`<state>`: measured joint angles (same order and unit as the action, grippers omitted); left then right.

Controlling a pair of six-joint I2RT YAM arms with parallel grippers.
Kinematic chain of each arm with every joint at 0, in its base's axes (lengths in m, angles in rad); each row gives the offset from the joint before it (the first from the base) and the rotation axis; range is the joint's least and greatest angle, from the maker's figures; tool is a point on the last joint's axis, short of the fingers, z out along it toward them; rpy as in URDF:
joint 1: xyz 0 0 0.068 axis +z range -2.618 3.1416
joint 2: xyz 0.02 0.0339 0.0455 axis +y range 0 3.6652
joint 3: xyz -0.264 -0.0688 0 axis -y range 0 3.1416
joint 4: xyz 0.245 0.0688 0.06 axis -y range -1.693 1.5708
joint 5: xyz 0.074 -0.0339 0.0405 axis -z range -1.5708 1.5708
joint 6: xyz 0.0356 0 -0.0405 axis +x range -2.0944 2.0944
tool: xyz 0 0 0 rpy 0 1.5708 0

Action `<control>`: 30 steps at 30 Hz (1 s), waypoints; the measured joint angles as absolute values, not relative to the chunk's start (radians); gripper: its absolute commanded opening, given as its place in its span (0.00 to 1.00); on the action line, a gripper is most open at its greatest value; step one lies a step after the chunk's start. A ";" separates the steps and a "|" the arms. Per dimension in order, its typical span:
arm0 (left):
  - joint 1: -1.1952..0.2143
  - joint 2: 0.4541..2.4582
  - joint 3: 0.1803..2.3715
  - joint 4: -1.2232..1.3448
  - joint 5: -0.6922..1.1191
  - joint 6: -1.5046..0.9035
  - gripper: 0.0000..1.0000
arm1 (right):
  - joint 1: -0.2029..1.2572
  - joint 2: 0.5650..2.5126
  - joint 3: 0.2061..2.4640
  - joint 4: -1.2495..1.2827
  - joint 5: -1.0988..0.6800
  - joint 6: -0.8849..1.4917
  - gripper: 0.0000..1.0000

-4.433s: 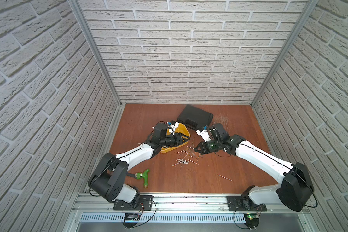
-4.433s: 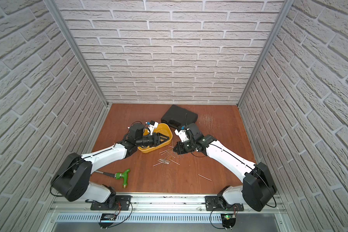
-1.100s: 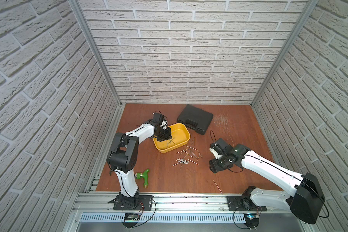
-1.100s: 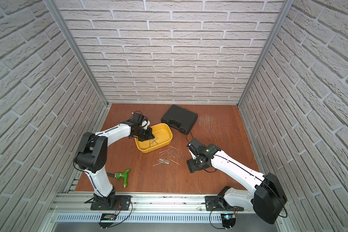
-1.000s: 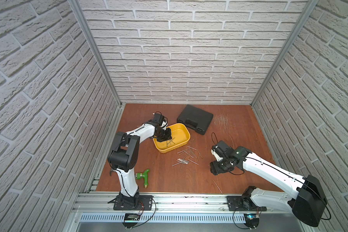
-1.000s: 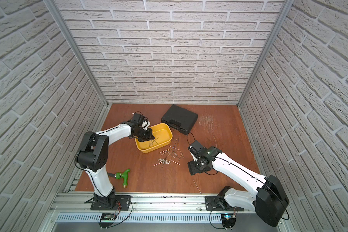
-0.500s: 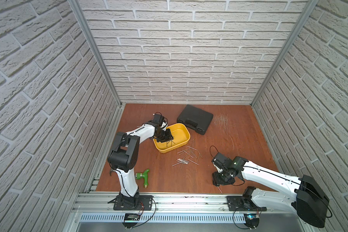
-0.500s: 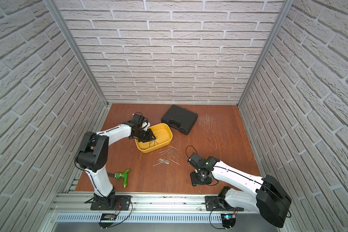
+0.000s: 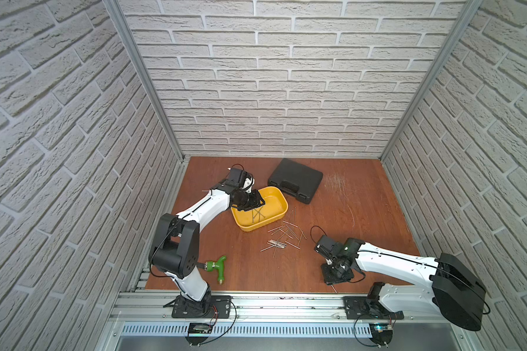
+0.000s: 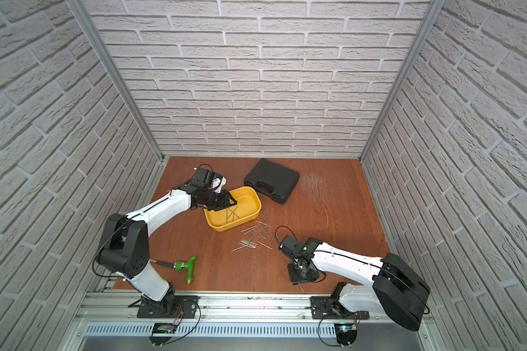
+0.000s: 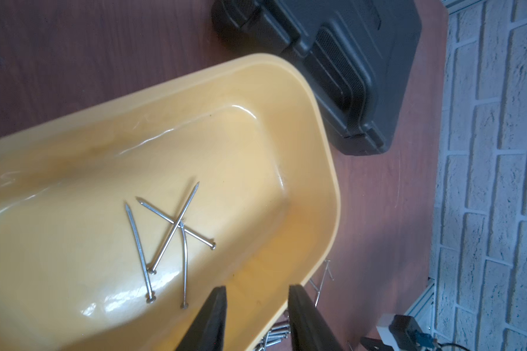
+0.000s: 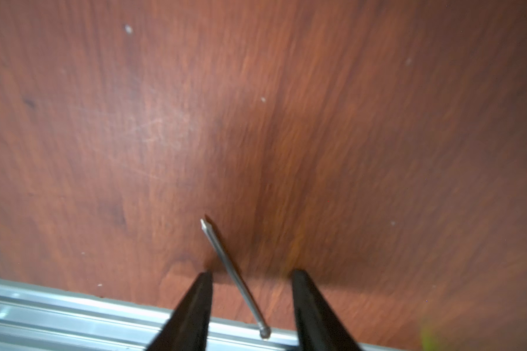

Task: Put the nails on the desktop into the storage box
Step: Pick up the nail from the center of the board.

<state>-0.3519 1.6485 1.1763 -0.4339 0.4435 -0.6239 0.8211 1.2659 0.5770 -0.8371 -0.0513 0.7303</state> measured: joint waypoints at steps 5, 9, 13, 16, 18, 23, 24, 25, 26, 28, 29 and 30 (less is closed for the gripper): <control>-0.356 1.587 1.176 -0.450 0.445 -0.630 0.41 | 0.824 1.306 0.595 -0.861 -0.023 0.725 0.09; -0.360 1.546 1.158 -0.451 0.446 -0.633 0.41 | 0.841 1.342 0.624 -0.876 -0.010 0.720 0.02; -0.363 1.519 1.122 -0.447 0.453 -0.649 0.41 | 0.850 1.394 0.669 -0.910 0.000 0.694 0.02; -0.369 1.500 1.082 -0.433 0.466 -0.667 0.43 | 0.849 1.443 0.727 -0.905 0.002 0.661 0.02; -0.376 1.480 1.051 -0.411 0.480 -0.683 0.44 | 0.839 1.465 0.802 -0.863 0.003 0.635 0.02; -0.402 1.413 0.979 -0.333 0.519 -0.709 0.53 | 0.791 1.465 0.955 -0.776 -0.033 0.590 0.02; -0.406 1.397 0.963 -0.308 0.529 -0.716 0.55 | 0.775 1.463 0.974 -0.761 -0.049 0.587 0.02; -0.409 1.383 0.945 -0.282 0.540 -0.721 0.56 | 0.760 1.459 0.985 -0.748 -0.067 0.587 0.02; -0.411 1.366 0.923 -0.250 0.551 -0.729 0.58 | 0.744 1.453 0.992 -0.729 -0.090 0.587 0.02; -0.415 1.337 0.881 -0.194 0.574 -0.744 0.61 | 0.710 1.433 0.993 -0.693 -0.141 0.595 0.02; -0.416 1.323 0.860 -0.164 0.587 -0.751 0.62 | 0.693 1.422 0.993 -0.673 -0.169 0.603 0.02; -0.416 1.311 0.841 -0.139 0.598 -0.757 0.63 | 0.675 1.411 0.993 -0.651 -0.199 0.617 0.02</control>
<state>-0.4156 1.3106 0.8410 -0.1390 0.5980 -0.7567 0.6754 1.4105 0.9932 -0.6506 -0.1986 0.6170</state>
